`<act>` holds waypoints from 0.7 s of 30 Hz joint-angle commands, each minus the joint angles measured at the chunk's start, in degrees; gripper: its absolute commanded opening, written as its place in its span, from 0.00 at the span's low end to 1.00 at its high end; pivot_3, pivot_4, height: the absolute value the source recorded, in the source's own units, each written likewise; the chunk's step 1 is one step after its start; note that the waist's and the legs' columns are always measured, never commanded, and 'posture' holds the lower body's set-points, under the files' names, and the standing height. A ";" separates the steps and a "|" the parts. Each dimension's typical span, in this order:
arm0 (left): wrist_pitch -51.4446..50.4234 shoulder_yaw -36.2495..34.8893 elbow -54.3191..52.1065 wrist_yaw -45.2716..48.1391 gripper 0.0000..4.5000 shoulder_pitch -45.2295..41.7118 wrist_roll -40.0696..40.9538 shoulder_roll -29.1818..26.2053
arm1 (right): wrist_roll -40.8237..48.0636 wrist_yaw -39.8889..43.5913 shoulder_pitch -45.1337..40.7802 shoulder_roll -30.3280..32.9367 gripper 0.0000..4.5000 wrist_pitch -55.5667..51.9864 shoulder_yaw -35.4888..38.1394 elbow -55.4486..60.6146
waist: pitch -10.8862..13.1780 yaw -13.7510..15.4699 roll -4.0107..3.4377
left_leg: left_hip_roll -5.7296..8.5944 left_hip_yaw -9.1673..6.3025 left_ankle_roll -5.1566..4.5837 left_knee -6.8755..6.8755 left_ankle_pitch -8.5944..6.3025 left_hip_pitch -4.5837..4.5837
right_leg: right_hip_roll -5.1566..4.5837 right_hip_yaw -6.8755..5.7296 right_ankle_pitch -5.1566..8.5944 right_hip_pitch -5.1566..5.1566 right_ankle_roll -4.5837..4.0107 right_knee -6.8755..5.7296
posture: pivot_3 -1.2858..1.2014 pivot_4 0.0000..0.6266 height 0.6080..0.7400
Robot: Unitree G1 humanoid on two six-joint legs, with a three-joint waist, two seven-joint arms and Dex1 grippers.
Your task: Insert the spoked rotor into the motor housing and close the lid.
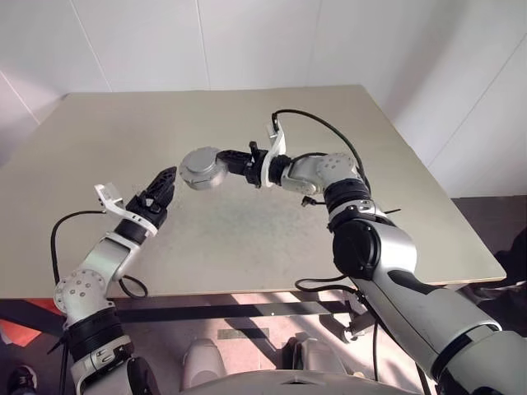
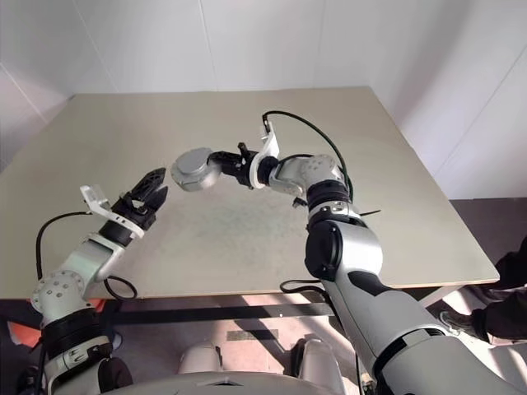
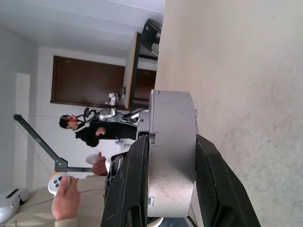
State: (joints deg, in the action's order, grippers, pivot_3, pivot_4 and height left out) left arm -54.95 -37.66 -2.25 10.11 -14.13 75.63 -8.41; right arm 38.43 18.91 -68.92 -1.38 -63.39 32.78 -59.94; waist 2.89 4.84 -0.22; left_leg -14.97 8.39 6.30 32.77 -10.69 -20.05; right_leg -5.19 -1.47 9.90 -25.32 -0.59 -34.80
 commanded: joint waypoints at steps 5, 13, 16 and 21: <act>-0.86 2.95 2.20 -1.56 0.96 -0.86 9.30 0.18 | 2.81 1.88 -1.43 -1.80 0.26 -3.46 -1.75 6.36 | 0.00 0.49 0.00 | -0.02 0.00 0.01 0.00 0.00 0.00 | 0.03 0.00 0.00 0.00 0.01 -0.01 | 0.52 0.00 1.00; 1.30 6.14 7.89 -0.04 0.96 -4.94 8.38 0.01 | 3.42 2.31 -0.10 -3.27 0.26 -6.58 -3.30 12.11 | 0.01 0.87 0.07 | -0.01 0.00 0.04 0.02 0.02 0.02 | 0.01 0.01 -0.01 0.02 0.03 -0.01 | 0.52 0.00 1.00; 2.17 6.31 8.05 0.19 0.96 -5.35 8.49 -0.17 | 2.72 1.93 0.75 -3.16 0.26 -5.77 -3.72 12.40 | 0.01 0.86 0.08 | -0.01 -0.01 0.04 0.01 0.02 0.02 | 0.01 0.01 -0.01 0.03 0.03 -0.01 | 0.52 0.00 1.00; 3.40 6.50 7.87 0.09 0.96 -4.85 7.72 -0.88 | 2.19 1.79 1.26 -2.56 0.26 -4.53 -4.17 12.14 | 0.01 0.85 0.08 | -0.02 -0.01 0.05 0.01 0.02 0.01 | 0.02 0.00 -0.01 0.02 0.03 -0.01 | 0.52 0.00 1.00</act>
State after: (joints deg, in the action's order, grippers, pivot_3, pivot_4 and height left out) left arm -52.60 -31.07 6.57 9.64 -18.52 83.04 -8.80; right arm 38.45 19.16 -65.92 -4.05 -69.05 27.98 -50.63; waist 2.90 5.69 -0.14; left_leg -14.99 8.38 6.34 32.78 -10.67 -20.04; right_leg -5.17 -1.46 9.89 -25.30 -0.55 -34.82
